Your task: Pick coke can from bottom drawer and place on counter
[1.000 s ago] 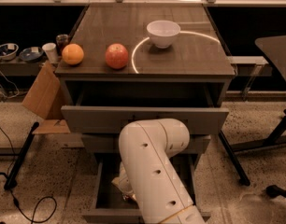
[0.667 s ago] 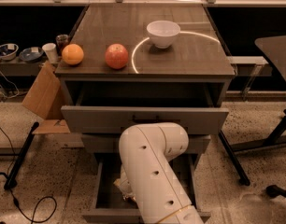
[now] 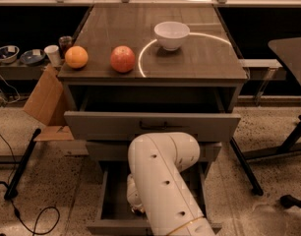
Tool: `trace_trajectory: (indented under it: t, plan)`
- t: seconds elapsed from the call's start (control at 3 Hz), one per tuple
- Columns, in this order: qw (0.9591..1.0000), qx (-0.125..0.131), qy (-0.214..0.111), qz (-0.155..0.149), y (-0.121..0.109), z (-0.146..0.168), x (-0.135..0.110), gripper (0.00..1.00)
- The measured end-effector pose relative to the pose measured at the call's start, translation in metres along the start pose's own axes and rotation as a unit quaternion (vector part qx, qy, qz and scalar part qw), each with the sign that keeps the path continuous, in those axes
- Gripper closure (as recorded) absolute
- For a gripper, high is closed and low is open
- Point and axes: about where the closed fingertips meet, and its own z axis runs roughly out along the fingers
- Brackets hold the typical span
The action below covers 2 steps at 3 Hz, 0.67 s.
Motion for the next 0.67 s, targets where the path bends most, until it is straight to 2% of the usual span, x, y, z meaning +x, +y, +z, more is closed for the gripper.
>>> trace_trajectory:
  t: [0.33, 0.67]
  plan:
    - [0.9997, 0.011, 0.015, 0.018, 0.005, -0.032, 0.008, 0.7]
    - [0.998, 0.03, 0.048, 0.03, 0.008, -0.093, 0.015, 0.93]
